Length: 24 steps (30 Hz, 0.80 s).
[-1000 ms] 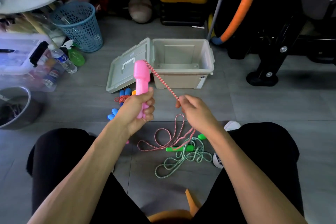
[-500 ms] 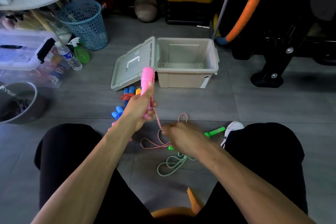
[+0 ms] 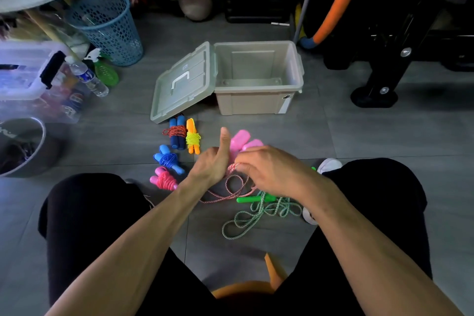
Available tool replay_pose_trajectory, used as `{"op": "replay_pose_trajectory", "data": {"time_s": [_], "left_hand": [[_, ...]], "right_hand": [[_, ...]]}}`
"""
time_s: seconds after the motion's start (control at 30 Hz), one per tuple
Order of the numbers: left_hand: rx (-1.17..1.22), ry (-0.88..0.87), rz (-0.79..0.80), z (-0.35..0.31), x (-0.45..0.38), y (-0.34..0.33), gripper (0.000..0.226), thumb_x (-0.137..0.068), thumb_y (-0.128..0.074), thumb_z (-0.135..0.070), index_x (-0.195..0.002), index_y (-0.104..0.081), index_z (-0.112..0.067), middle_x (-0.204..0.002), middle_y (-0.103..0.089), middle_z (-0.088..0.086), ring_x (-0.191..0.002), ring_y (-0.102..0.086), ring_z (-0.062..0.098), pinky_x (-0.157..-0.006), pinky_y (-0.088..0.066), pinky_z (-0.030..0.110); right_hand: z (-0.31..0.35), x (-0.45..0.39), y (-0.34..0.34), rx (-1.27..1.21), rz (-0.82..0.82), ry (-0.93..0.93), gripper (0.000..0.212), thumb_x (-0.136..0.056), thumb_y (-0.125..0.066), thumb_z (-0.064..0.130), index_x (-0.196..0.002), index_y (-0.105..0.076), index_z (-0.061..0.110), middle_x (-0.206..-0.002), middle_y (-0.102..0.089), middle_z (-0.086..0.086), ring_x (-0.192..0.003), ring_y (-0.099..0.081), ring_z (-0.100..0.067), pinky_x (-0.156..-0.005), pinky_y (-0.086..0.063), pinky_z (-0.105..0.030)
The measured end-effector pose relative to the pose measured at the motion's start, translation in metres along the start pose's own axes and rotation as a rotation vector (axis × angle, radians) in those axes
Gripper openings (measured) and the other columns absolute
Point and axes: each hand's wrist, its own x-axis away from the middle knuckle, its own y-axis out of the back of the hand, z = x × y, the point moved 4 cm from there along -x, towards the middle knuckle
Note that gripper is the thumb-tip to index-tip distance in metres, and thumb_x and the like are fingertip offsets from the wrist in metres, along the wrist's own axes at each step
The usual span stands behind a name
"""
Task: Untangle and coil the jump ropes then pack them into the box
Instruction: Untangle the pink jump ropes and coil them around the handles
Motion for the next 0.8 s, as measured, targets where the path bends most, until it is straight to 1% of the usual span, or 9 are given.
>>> {"op": "replay_pose_trajectory", "data": {"time_s": [0.07,0.13,0.3,0.4,0.5,0.57,0.63,0.73,0.8], "left_hand": [[-0.004,-0.005,0.105,-0.006,0.005,-0.008,0.102,-0.083,0.011,-0.071,-0.112,-0.061,-0.004,-0.104,-0.061,0.026,-0.098,-0.057,0.034,-0.095,-0.039,0.042],[0.013,-0.029,0.117,-0.011,0.009,-0.010,0.101,-0.074,0.014,-0.078,-0.077,-0.059,-0.009,-0.079,-0.059,0.018,-0.078,-0.057,0.028,-0.085,-0.043,0.040],[-0.330,-0.247,0.045,-0.013,0.011,-0.015,0.090,-0.066,-0.012,-0.091,-0.060,-0.050,-0.009,-0.058,-0.051,0.007,-0.058,-0.051,0.021,-0.057,-0.036,0.033],[-0.460,-0.218,0.069,-0.008,0.007,-0.014,0.082,-0.060,-0.040,-0.094,-0.066,-0.054,-0.014,-0.062,-0.055,0.000,-0.059,-0.054,0.015,-0.057,-0.038,0.030],[-0.651,-0.251,0.081,-0.002,0.005,-0.023,0.046,-0.065,-0.067,-0.062,-0.077,-0.053,-0.020,-0.079,-0.061,-0.001,-0.080,-0.064,0.021,-0.065,-0.046,0.028],[-0.782,-0.221,0.102,0.005,0.007,-0.031,0.029,-0.075,-0.065,-0.040,-0.096,-0.059,-0.021,-0.101,-0.066,0.004,-0.098,-0.065,0.026,-0.078,-0.050,0.031],[-0.887,-0.248,0.138,0.012,0.008,-0.037,0.030,-0.080,-0.060,-0.030,-0.108,-0.061,-0.018,-0.111,-0.066,0.004,-0.105,-0.064,0.027,-0.085,-0.050,0.033],[-0.961,-0.452,0.161,0.006,0.015,-0.050,0.027,-0.080,-0.057,-0.027,-0.106,-0.059,-0.019,-0.104,-0.066,0.005,-0.096,-0.066,0.028,-0.080,-0.050,0.033],[-0.968,-0.609,0.148,-0.002,0.023,-0.058,0.027,-0.078,-0.056,-0.028,-0.103,-0.059,-0.018,-0.097,-0.067,0.004,-0.089,-0.065,0.029,-0.073,-0.047,0.031]], "right_hand": [[-0.013,-0.001,0.009,0.000,-0.064,-0.033,0.026,-0.101,-0.045,0.029,-0.090,-0.063,0.014,-0.099,-0.062,0.000,-0.085,-0.057,-0.020,-0.076,-0.048,-0.042],[-0.023,0.000,0.018,-0.006,-0.121,-0.080,0.026,-0.099,-0.048,0.031,-0.095,-0.069,0.015,-0.093,-0.061,-0.001,-0.082,-0.055,-0.018,-0.073,-0.048,-0.039],[-0.035,0.005,0.022,0.073,-0.092,-0.196,0.017,-0.091,-0.052,0.016,-0.085,-0.068,0.014,-0.083,-0.056,0.002,-0.078,-0.053,-0.020,-0.063,-0.041,-0.034],[-0.041,0.006,0.017,-0.040,-0.044,-0.241,0.026,-0.094,-0.058,0.032,-0.078,-0.066,0.013,-0.079,-0.062,-0.005,-0.073,-0.057,-0.025,-0.062,-0.044,-0.037],[-0.033,0.009,0.018,-0.145,0.033,-0.229,0.030,-0.091,-0.063,0.042,-0.080,-0.070,0.015,-0.074,-0.065,-0.006,-0.061,-0.050,-0.017,-0.055,-0.039,-0.032],[-0.025,0.014,0.013,-0.142,0.139,-0.203,0.025,-0.090,-0.062,0.041,-0.078,-0.068,0.019,-0.069,-0.063,0.003,-0.060,-0.051,-0.012,-0.058,-0.042,-0.032],[-0.017,0.019,0.013,-0.165,0.177,-0.171,0.021,-0.091,-0.060,0.037,-0.077,-0.067,0.023,-0.067,-0.061,0.009,-0.061,-0.053,-0.008,-0.060,-0.044,-0.031],[-0.023,0.011,0.030,-0.251,0.034,-0.136,0.017,-0.093,-0.061,0.029,-0.080,-0.071,0.028,-0.076,-0.068,0.010,-0.073,-0.063,-0.009,-0.070,-0.049,-0.030],[-0.036,0.000,0.040,-0.255,-0.022,-0.131,0.013,-0.092,-0.064,0.027,-0.087,-0.074,0.021,-0.082,-0.071,0.003,-0.081,-0.065,-0.017,-0.076,-0.050,-0.034]]}}
